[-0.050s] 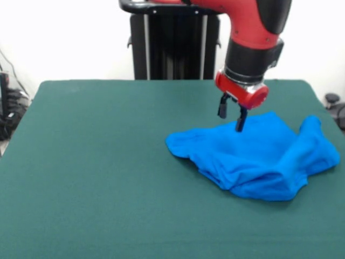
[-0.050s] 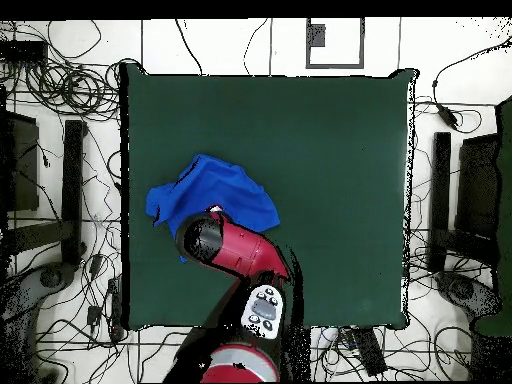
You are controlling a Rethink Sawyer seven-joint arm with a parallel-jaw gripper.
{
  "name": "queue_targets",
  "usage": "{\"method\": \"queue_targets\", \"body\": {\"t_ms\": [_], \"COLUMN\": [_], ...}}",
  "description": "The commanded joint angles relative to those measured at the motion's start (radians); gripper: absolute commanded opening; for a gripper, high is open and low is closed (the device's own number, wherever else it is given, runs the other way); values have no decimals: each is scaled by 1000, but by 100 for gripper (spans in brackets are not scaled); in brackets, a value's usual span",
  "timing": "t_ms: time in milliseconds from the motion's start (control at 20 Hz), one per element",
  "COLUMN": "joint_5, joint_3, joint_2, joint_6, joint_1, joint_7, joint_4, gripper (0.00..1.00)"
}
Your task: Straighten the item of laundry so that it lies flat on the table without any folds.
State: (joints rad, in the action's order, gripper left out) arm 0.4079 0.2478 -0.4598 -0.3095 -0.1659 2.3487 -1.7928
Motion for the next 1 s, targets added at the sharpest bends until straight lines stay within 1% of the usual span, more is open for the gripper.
{"method": "queue_targets", "body": {"t_ms": [50,400,600,1000], "joint_5": [-38,-33,-33,-44], "joint_3": [-160,-164,-170,-179], "joint_2": [49,38,40,79], "joint_6": [76,76,76,125], "joint_1": [18,4,9,17], "joint_7": [61,92,90,83], "joint_4": [34,26,30,44], "gripper": [100,100,100,100]}}
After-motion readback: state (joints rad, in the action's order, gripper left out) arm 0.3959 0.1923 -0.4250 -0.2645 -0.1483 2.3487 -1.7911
